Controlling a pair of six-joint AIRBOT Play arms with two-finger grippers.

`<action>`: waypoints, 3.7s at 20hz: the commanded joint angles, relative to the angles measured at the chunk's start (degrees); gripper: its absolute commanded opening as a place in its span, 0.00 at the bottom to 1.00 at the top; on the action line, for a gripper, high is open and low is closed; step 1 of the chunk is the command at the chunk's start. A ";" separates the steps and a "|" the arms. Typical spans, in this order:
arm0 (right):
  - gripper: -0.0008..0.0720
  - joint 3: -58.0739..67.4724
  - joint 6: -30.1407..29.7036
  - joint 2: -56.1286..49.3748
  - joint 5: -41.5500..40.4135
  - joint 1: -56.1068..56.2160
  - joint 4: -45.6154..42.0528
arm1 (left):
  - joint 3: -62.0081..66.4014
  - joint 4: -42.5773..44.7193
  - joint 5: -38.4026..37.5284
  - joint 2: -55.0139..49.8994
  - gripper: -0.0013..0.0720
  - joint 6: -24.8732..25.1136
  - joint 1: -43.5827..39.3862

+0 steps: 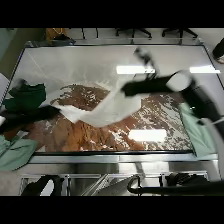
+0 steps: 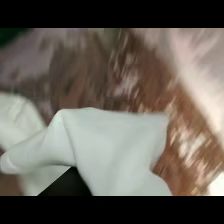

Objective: Fold the shirts.

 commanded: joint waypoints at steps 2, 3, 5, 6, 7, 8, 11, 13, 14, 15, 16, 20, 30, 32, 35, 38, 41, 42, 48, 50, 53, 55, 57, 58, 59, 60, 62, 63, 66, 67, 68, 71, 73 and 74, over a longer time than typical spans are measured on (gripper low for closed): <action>0.04 24.37 3.39 4.02 -3.23 -16.06 -0.07 | 30.47 0.11 -9.55 -0.92 0.04 -0.79 12.39; 0.04 26.12 4.48 4.50 -3.67 -19.02 -0.09 | 34.86 -0.04 -9.86 -1.77 0.04 -2.05 13.75; 0.04 26.36 6.69 5.64 -1.55 -23.54 -0.07 | 39.76 0.00 -10.97 -2.62 0.04 -2.80 14.67; 0.04 26.34 8.24 5.60 2.19 -24.90 0.00 | 40.37 -0.04 -11.06 -2.62 0.04 -2.78 14.19; 0.04 26.14 9.38 5.01 6.25 -25.29 0.11 | 40.24 -0.02 -11.23 -2.45 0.04 -2.75 13.03; 0.04 25.53 9.75 4.35 10.32 -25.27 1.42 | 39.30 -0.04 -11.28 -2.43 0.04 -2.69 11.61; 0.04 19.85 7.65 1.60 20.61 -25.22 13.73 | 32.22 0.00 -11.23 -2.38 0.04 -2.54 6.54; 0.04 11.47 6.19 1.31 24.09 -25.09 18.97 | 25.22 0.07 -11.04 -2.38 0.04 -1.97 3.32; 0.04 6.64 5.99 1.66 24.48 -25.11 18.95 | 20.61 0.35 -10.75 -2.38 0.04 -1.11 1.68; 0.04 1.18 4.70 2.19 24.35 -25.11 18.95 | 16.35 0.46 -10.32 -2.38 0.04 -0.70 0.48; 0.04 -5.03 4.63 2.82 23.47 -25.11 18.01 | 11.80 0.48 -9.40 -2.38 0.04 -0.33 -0.55; 0.04 -27.98 1.64 3.17 15.87 -25.22 16.55 | -6.73 0.48 -4.57 -2.38 0.04 1.90 -2.08; 0.70 -40.61 0.55 1.92 14.91 -25.44 11.78 | -28.52 2.89 -2.38 -2.38 0.04 4.52 5.62; 0.71 -36.85 0.20 1.92 17.92 -26.36 11.80 | -27.89 2.86 -2.80 -2.38 0.04 4.48 5.62; 0.71 -29.68 1.09 2.25 22.08 -29.46 11.82 | -26.69 2.93 -3.32 -2.38 0.04 4.46 5.62; 0.71 -25.90 2.67 3.98 25.66 -35.45 11.80 | -26.71 2.99 -3.78 -2.38 0.04 4.44 5.64; 0.70 -25.86 3.23 5.55 33.81 -43.47 11.82 | -26.71 2.95 -4.04 -2.38 0.04 4.46 5.62; 0.70 -25.86 3.10 5.90 35.41 -45.66 11.80 | -26.71 2.93 -4.07 -2.38 0.04 4.46 5.62; 0.97 -27.69 -4.26 4.24 23.19 -42.16 12.02 | -26.71 2.49 -4.11 -2.38 0.04 4.04 5.62; 0.97 -28.48 -5.88 0.63 19.45 -35.85 11.78 | -26.71 1.29 -4.13 -2.38 0.04 4.07 5.62; 0.97 -28.48 -7.93 -7.19 12.76 -25.38 10.67 | -26.71 1.38 -4.13 -2.38 0.04 4.07 5.62; 0.97 -28.37 -9.40 -12.70 6.49 -20.81 10.05 | -26.71 1.38 -4.07 -2.38 0.04 4.07 5.62; 0.97 -27.21 -10.86 -17.38 2.54 -19.02 9.70 | -26.71 1.42 -4.09 -2.38 0.04 4.07 5.62; 0.97 -26.32 -11.45 -19.15 1.75 -18.93 9.70 | -26.71 1.42 -4.09 -2.38 0.04 4.07 5.62; 0.97 -25.33 -11.69 -20.55 1.57 -18.93 9.68 | -26.71 1.42 -4.04 -2.38 0.04 4.07 5.62; 0.97 -24.41 -12.13 -21.66 1.60 -18.91 9.70 | -26.71 1.42 -3.98 -2.38 0.04 4.07 5.62; 0.84 -23.71 -12.39 -22.64 1.64 -18.91 10.58 | -26.71 1.42 -3.61 -2.38 0.04 4.07 5.62; 0.53 -23.67 -13.49 -22.73 1.77 -18.88 10.86 | -26.71 1.40 -3.15 -2.38 0.04 4.07 5.62; 0.04 -23.47 -15.52 -22.45 3.45 -19.02 13.22 | -26.67 1.31 -1.57 -2.38 0.04 4.04 5.62; 0.04 -22.91 -16.46 -21.77 4.24 -19.28 15.04 | -26.21 1.33 -1.33 -2.38 0.04 4.07 5.64; 0.04 -21.29 -16.81 -20.44 5.05 -20.04 17.07 | -24.44 1.33 -1.36 -2.38 0.04 4.04 5.64; 0.04 -10.84 -17.20 -14.27 7.76 -26.25 28.28 | -10.56 1.31 -2.47 -2.38 0.04 3.54 5.99; 0.04 -1.53 -17.18 -10.38 10.03 -32.89 38.97 | 4.00 1.29 -2.56 -2.38 0.04 1.29 7.17; 0.04 2.73 -17.18 -8.81 10.73 -36.26 43.95 | 11.47 1.27 -2.01 -2.38 0.04 0.42 7.69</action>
